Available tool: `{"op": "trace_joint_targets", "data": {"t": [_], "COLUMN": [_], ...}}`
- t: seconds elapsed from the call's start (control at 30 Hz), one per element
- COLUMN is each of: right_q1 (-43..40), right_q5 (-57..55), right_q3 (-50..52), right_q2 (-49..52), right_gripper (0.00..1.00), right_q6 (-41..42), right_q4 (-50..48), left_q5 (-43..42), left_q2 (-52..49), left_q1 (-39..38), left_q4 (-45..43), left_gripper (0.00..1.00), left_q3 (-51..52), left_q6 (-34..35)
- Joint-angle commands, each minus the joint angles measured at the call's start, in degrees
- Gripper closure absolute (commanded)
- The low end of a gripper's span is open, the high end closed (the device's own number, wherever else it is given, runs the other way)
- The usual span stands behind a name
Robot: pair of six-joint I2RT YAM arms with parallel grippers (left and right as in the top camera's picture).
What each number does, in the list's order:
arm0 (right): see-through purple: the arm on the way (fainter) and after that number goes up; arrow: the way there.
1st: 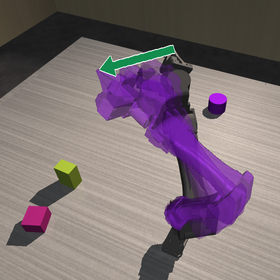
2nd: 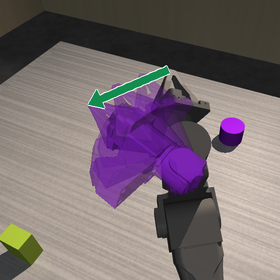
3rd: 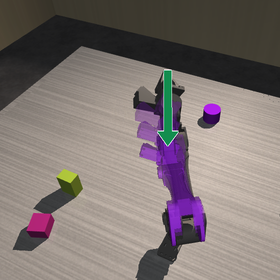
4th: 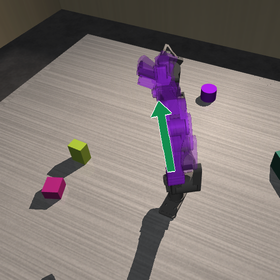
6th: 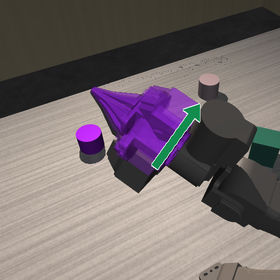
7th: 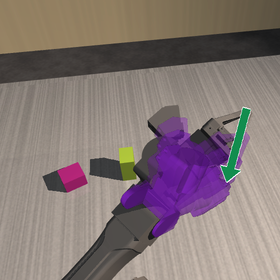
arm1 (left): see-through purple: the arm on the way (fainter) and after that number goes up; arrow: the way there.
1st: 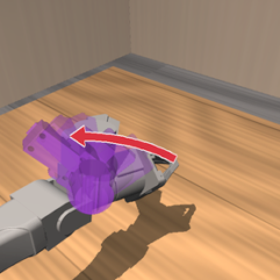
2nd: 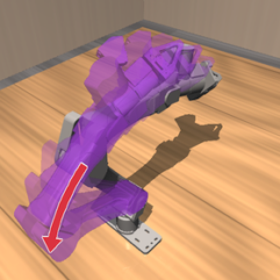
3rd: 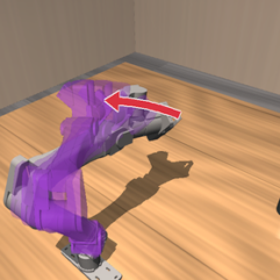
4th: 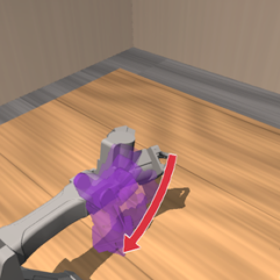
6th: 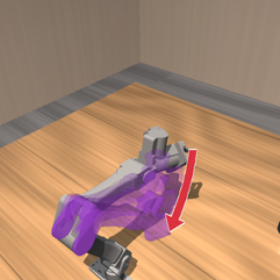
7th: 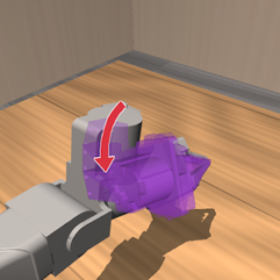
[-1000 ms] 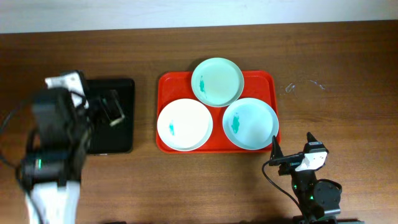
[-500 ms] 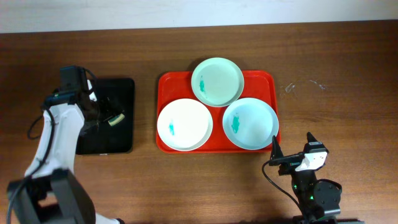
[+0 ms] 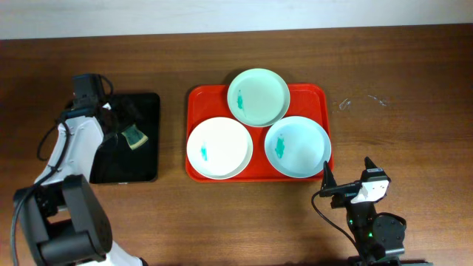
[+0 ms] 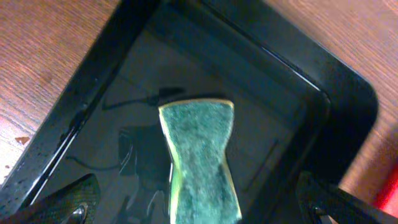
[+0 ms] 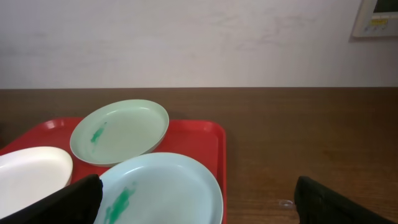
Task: Clean dirty plates on tray and stack at the side
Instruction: 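Reach the left gripper to the sponge on the black tray and grasp it, then lift the sponge with the left gripper and move it over the white plate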
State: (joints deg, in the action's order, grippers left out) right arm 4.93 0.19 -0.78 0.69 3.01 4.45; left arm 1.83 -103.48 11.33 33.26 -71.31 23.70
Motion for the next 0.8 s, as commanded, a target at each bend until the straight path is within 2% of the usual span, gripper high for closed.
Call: {"op": "trace_joint_targets", "data": {"t": [0.0,0.17,0.27,0.47,0.63,0.7,0.77], "right_q1": [0.3,0.3,0.3,0.3,0.3,0.3,0.3], "right_q5": [-0.5,-0.5,-0.5,-0.5,-0.5,-0.5,-0.5], "right_q3": [0.5,0.5,0.5,0.5,0.5,0.5,0.5], "right_q2": [-0.3,-0.3,-0.3,-0.3,-0.3,-0.3,-0.3], "right_gripper": [0.02,0.01,0.02,0.02,0.01,0.02,0.01], "right_q6": [0.2,0.2,0.2,0.2,0.2,0.2,0.2], "right_q4": [0.2,0.2,0.2,0.2,0.2,0.2,0.2], "left_q5": [0.8,-4.5,-5.9,-5.2,-1.0,-0.5,-0.5], "left_q2": [-4.8,-7.6,-8.8,-10.1,-10.1,-10.1,-10.1], "left_q1": [0.3,0.3,0.3,0.3,0.3,0.3,0.3], "left_q4": [-0.7,-1.8,-1.7,-1.7,-1.7,-1.7,-1.8], "left_gripper": [0.01,0.05,0.3,0.33,0.32,0.43,0.67], "left_q3": [-1.0,-1.0,-1.0,-1.0,-1.0,-1.0,-1.0], "left_q6": [2.2,2.2,2.2,2.2,2.2,2.2,2.2]}}
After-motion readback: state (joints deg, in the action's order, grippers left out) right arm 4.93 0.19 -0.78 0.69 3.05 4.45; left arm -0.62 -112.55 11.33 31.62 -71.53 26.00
